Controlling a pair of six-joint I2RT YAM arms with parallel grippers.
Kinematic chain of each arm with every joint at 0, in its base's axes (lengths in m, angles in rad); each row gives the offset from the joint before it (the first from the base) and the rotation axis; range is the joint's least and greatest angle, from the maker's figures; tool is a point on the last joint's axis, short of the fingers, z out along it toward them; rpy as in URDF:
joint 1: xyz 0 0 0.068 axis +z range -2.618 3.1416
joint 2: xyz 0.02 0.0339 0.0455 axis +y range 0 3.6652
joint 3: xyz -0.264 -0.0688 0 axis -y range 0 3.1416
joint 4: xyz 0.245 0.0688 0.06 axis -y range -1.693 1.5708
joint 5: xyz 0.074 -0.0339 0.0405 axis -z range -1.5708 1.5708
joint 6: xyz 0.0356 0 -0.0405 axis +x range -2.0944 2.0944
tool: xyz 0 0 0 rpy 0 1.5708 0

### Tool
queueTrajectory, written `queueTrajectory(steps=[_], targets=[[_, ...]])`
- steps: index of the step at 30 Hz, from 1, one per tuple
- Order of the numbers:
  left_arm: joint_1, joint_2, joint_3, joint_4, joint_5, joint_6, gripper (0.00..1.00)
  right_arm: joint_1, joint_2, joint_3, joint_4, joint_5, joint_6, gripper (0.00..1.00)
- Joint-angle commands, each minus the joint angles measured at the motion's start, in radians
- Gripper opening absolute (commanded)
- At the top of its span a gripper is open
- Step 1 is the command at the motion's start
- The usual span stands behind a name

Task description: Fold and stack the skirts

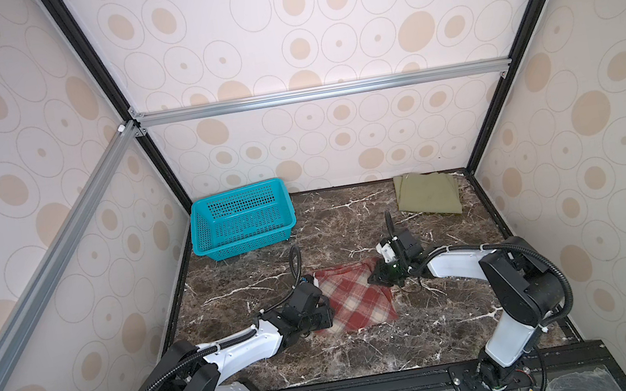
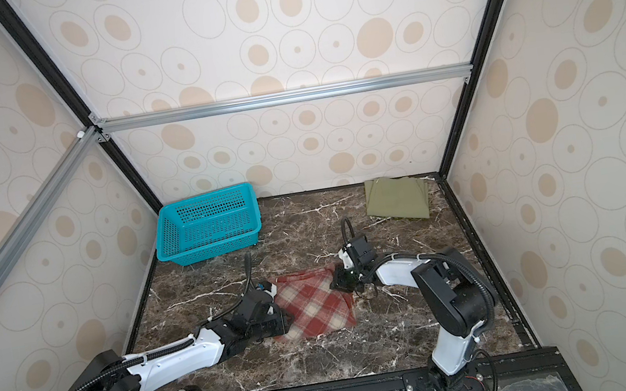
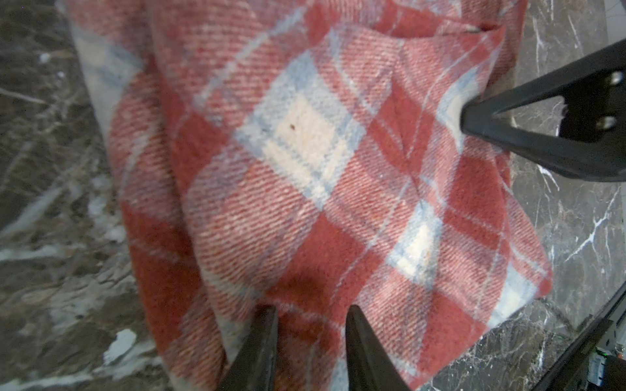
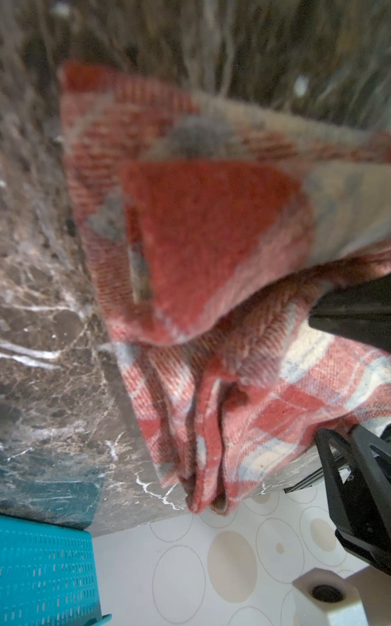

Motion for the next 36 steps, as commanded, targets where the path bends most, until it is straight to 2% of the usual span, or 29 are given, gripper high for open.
queueTrajectory(steps=[1, 6, 12, 13, 14, 15, 18, 22, 27, 36], targets=[[0.011, 0.034, -0.034, -0.084, -0.038, -0.021, 0.32, 0.004, 0.024, -0.043, 0.01, 0.027, 0.03, 0.0], [0.026, 0.013, -0.017, -0.12, -0.07, -0.009, 0.32, 0.005, 0.0, -0.066, 0.014, 0.01, 0.048, 0.0], [0.028, -0.02, 0.159, -0.237, -0.149, 0.098, 0.34, -0.002, -0.133, -0.004, -0.157, -0.001, -0.019, 0.02], [0.028, -0.018, 0.193, -0.249, -0.156, 0.116, 0.35, -0.01, -0.162, 0.007, -0.194, -0.004, -0.036, 0.13], [0.027, -0.015, 0.221, -0.248, -0.155, 0.133, 0.35, -0.022, -0.187, 0.016, -0.225, -0.01, -0.048, 0.29], [0.026, -0.01, 0.246, -0.238, -0.149, 0.145, 0.35, -0.039, -0.207, 0.015, -0.242, -0.022, -0.058, 0.39], [0.026, 0.028, 0.298, -0.168, -0.107, 0.155, 0.35, -0.101, -0.253, 0.007, -0.302, -0.056, -0.099, 0.52], [0.018, 0.132, 0.341, -0.047, -0.008, 0.139, 0.35, -0.156, -0.288, -0.015, -0.35, -0.078, -0.162, 0.59], [-0.021, 0.295, 0.402, 0.071, 0.074, 0.118, 0.34, -0.167, -0.266, -0.023, -0.388, -0.103, -0.218, 0.64], [-0.052, 0.46, 0.458, 0.122, 0.161, 0.104, 0.33, -0.168, -0.223, -0.088, -0.324, -0.134, -0.233, 0.71]])
